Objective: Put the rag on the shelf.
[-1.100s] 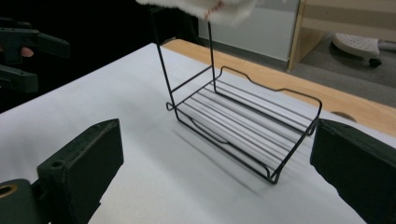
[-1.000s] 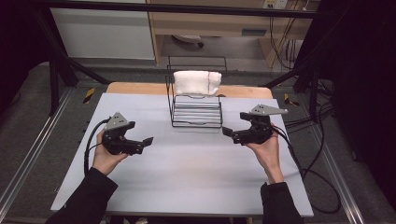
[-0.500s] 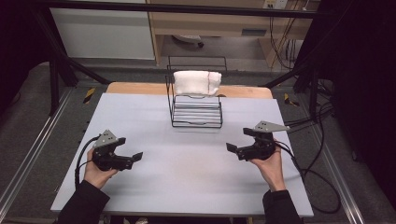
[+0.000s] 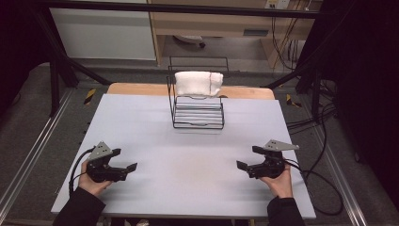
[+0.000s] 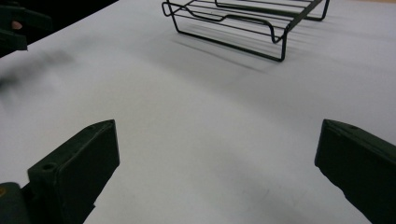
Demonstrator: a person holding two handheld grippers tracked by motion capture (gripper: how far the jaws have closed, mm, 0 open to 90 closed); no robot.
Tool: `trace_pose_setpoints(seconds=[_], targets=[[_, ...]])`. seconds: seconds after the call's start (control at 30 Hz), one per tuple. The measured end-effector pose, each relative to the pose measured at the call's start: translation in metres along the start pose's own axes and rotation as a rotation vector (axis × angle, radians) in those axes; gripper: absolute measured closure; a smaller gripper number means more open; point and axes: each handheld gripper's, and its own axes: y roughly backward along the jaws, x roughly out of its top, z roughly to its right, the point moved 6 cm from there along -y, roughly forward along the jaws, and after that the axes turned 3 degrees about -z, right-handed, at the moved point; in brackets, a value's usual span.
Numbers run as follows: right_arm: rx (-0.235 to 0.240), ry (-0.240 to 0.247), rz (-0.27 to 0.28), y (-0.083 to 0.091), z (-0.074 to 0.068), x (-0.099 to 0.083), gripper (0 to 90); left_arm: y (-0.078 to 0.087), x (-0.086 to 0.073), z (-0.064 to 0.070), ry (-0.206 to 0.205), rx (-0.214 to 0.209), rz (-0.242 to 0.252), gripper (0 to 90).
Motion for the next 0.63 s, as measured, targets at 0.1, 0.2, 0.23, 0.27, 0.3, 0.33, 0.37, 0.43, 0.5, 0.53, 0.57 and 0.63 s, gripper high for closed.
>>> trace_pose_setpoints(seconds=[0.1, 0.2, 0.23, 0.27, 0.3, 0.33, 0.37, 0.43, 0.5, 0.53, 0.57, 0.63], targets=[[-0.002, -0.001, -0.005, 0.003, 0.004, -0.009, 0.4, -0.001, -0.003, 0.000, 0.002, -0.003, -0.005, 9.1], [0.000, -0.006, -0.012, 0.005, 0.006, -0.019, 0.4, -0.002, -0.007, 0.000, 0.010, -0.008, -0.012, 9.3], [0.001, -0.008, -0.018, 0.005, 0.006, -0.022, 0.4, -0.002, -0.008, 0.000, 0.005, -0.008, -0.020, 9.3], [-0.002, -0.010, -0.024, 0.005, 0.007, -0.024, 0.4, -0.002, -0.010, 0.000, 0.005, -0.007, -0.022, 9.3], [-0.002, -0.009, -0.027, 0.005, 0.008, -0.025, 0.4, -0.002, -0.011, 0.000, 0.001, -0.006, -0.027, 9.3], [-0.004, -0.006, -0.031, 0.005, 0.008, -0.026, 0.4, -0.002, -0.013, 0.000, -0.004, -0.006, -0.034, 9.3], [-0.004, -0.008, -0.033, 0.005, 0.008, -0.026, 0.4, -0.002, -0.014, 0.000, 0.000, -0.007, -0.035, 9.3], [-0.001, -0.010, -0.035, 0.004, 0.007, -0.026, 0.4, -0.002, -0.015, 0.000, 0.011, -0.006, -0.035, 9.3], [-0.001, -0.006, -0.042, 0.004, 0.008, -0.027, 0.4, -0.002, -0.016, -0.001, 0.004, 0.002, -0.041, 9.3], [-0.002, -0.006, -0.046, 0.004, 0.008, -0.027, 0.4, -0.002, -0.016, -0.001, 0.002, 0.002, -0.043, 9.3], [0.000, -0.007, -0.048, 0.003, 0.007, -0.027, 0.4, -0.002, -0.017, -0.002, 0.004, 0.001, -0.042, 9.3], [0.002, -0.006, -0.049, 0.003, 0.007, -0.027, 0.4, -0.002, -0.017, -0.001, 0.003, 0.003, -0.042, 9.3]])
